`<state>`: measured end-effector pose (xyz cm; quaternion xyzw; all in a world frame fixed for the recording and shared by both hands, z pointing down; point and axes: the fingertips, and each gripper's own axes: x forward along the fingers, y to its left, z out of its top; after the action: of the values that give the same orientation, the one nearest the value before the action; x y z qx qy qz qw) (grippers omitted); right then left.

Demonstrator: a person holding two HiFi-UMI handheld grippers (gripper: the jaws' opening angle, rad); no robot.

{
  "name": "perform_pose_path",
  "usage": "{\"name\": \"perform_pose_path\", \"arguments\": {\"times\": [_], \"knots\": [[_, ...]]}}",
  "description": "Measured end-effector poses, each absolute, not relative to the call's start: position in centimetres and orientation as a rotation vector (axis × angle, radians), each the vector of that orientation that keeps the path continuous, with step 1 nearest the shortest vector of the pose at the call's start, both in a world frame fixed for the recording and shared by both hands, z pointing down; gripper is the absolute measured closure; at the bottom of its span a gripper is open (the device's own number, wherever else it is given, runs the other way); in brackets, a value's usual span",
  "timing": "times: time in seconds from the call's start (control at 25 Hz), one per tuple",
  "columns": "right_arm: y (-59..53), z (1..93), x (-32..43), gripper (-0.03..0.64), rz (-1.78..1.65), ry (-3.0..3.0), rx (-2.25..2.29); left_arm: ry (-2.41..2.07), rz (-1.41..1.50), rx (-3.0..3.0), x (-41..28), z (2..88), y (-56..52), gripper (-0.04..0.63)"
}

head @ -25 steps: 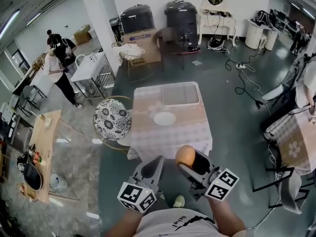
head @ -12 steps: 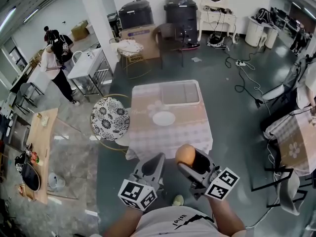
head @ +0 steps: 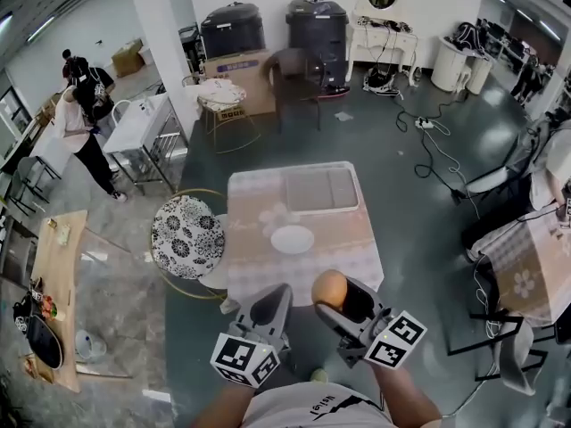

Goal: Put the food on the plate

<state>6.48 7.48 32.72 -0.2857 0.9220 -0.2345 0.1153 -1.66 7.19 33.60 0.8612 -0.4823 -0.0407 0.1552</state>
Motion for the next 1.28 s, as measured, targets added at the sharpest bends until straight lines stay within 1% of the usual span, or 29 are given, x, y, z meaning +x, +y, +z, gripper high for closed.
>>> {"name": "perform_pose_path", "arguments": {"times": [0.56, 1.04, 1.28], "knots": [[-2.5, 34.6, 0.7, 0.302, -0.684, 2.713, -0.961, -1.305, -0.067, 2.500, -7.3, 36.1, -4.6, 0.589], [-9.2, 40.4, 0.7, 0.302, -0.710, 2.842, -0.989, -1.257, 0.040, 2.455, -5.2, 41.3, -11.1, 0.589], [-13.2, 44.2, 0.3, 0.302, -0.746, 2.919, -0.927, -1.345, 0.095, 2.386, -6.2, 44.6, -15.5, 0.589]]}}
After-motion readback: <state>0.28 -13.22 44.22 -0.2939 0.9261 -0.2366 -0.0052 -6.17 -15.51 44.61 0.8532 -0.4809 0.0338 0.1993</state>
